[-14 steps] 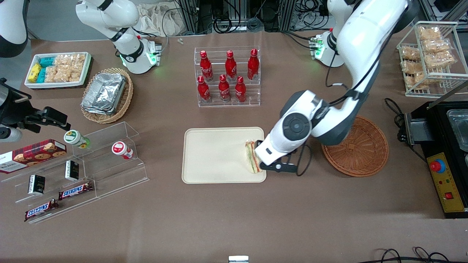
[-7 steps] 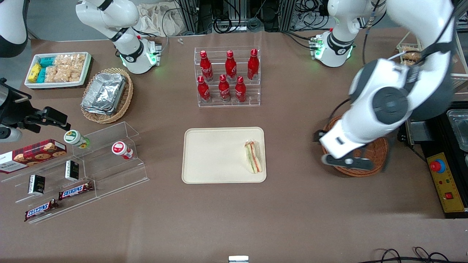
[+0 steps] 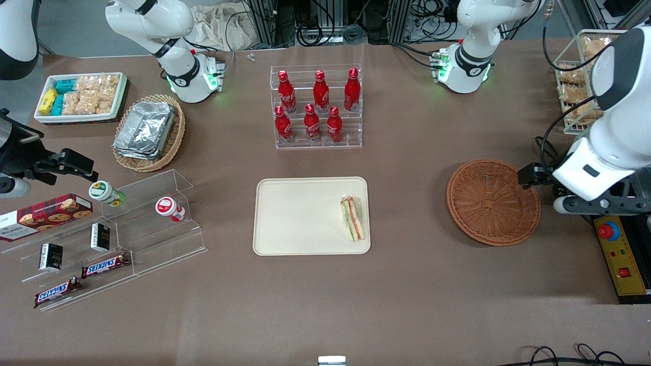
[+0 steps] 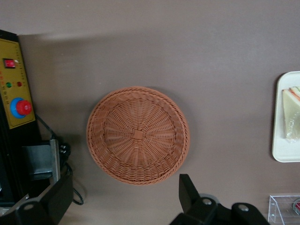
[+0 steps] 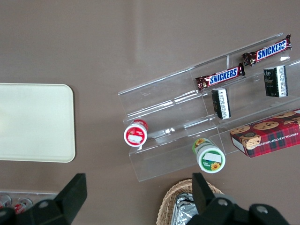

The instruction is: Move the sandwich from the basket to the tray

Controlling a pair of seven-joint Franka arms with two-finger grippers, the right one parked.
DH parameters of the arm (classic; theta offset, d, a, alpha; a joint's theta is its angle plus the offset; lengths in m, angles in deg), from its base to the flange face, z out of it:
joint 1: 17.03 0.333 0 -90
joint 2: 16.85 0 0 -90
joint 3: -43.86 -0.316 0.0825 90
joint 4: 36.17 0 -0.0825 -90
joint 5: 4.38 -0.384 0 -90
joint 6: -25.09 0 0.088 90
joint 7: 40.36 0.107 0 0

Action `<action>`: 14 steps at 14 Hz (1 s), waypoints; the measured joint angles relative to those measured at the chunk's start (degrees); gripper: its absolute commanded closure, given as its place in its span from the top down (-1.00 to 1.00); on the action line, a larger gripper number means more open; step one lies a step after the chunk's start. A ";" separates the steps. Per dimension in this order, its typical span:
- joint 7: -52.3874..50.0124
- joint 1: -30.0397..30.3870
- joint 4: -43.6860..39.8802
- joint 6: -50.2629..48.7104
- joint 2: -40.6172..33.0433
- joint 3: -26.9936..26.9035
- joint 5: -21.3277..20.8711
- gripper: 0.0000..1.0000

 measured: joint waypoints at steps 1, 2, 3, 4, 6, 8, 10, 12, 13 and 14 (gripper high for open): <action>0.00 0.05 0.06 0.00 0.03 0.01 0.00 1.00; 0.00 0.02 0.13 0.00 0.03 0.03 0.00 1.00; -0.11 0.01 0.05 0.02 0.02 -0.02 0.00 1.00; -0.21 0.03 -0.20 0.02 0.01 -0.34 0.00 1.00; -0.19 0.07 -0.72 0.02 0.01 -1.83 0.00 1.00; -0.18 0.13 -0.85 0.02 0.01 -2.83 0.00 1.00; -0.19 -0.95 -0.87 0.02 -0.01 -4.86 0.28 1.00; -0.13 -5.94 -0.90 0.02 -0.08 -11.05 1.75 1.00; -0.08 -9.24 -0.94 0.03 -0.14 -14.99 3.15 1.00; 0.15 -12.16 -0.99 0.04 -0.25 -18.53 4.63 1.00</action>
